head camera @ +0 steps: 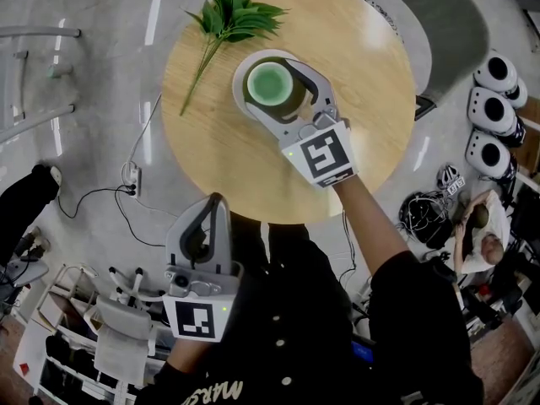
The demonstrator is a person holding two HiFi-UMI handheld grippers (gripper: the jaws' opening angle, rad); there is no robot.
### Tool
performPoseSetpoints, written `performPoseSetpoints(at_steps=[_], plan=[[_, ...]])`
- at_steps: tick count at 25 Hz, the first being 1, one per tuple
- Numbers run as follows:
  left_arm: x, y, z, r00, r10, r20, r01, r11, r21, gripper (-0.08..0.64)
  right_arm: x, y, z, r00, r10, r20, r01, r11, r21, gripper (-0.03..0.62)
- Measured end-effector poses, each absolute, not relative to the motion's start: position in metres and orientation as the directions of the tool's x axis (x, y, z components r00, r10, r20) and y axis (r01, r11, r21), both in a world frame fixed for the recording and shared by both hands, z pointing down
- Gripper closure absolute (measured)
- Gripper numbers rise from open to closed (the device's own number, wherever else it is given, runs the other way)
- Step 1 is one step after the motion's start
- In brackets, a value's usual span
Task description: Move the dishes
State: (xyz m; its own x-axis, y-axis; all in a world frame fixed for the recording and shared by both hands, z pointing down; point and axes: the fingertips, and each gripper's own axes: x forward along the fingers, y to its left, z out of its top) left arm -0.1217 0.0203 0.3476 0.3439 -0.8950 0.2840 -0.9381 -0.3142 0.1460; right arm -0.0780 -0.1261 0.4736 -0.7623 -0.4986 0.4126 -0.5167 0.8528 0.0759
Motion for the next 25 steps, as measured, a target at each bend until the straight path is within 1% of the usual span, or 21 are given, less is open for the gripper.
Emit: performPoseSetpoints(at_steps=[5, 9, 14, 18, 22, 25], plan=[[-0.122, 0.017, 0.339, 0.336, -0.899, 0.281, -0.941, -0.308, 0.141, 0.543, -0.074, -0.121, 0.447, -0.768, -0.506, 0.393, -0.496, 0.858, 0.137, 0.25], [-0.116, 0.012, 0.33, 0.35, -0.898, 0.267, -0.936, -0.325, 0.134, 0.543, -0.063, -0.118, 0.417, -0.771, -0.533, 0.349, -0.52, 0.843, 0.14, 0.25], [-0.104, 0.006, 0.317, 0.372, -0.894, 0.251, -0.928, -0.35, 0.129, 0.543, -0.038, -0.114, 0.387, -0.754, -0.588, 0.295, -0.576, 0.806, 0.134, 0.25], [-0.096, 0.0, 0.31, 0.393, -0.887, 0.242, -0.919, -0.372, 0.128, 0.543, -0.003, -0.114, 0.374, -0.707, -0.664, 0.243, -0.663, 0.742, 0.099, 0.25], [-0.091, -0.007, 0.307, 0.407, -0.881, 0.241, -0.913, -0.389, 0.122, 0.543, 0.04, -0.11, 0.378, -0.644, -0.718, 0.267, -0.72, 0.686, 0.107, 0.25], [-0.084, -0.013, 0.3, 0.427, -0.879, 0.212, -0.904, -0.415, 0.102, 0.543, 0.072, -0.103, 0.385, -0.593, -0.748, 0.298, -0.759, 0.643, 0.103, 0.249]])
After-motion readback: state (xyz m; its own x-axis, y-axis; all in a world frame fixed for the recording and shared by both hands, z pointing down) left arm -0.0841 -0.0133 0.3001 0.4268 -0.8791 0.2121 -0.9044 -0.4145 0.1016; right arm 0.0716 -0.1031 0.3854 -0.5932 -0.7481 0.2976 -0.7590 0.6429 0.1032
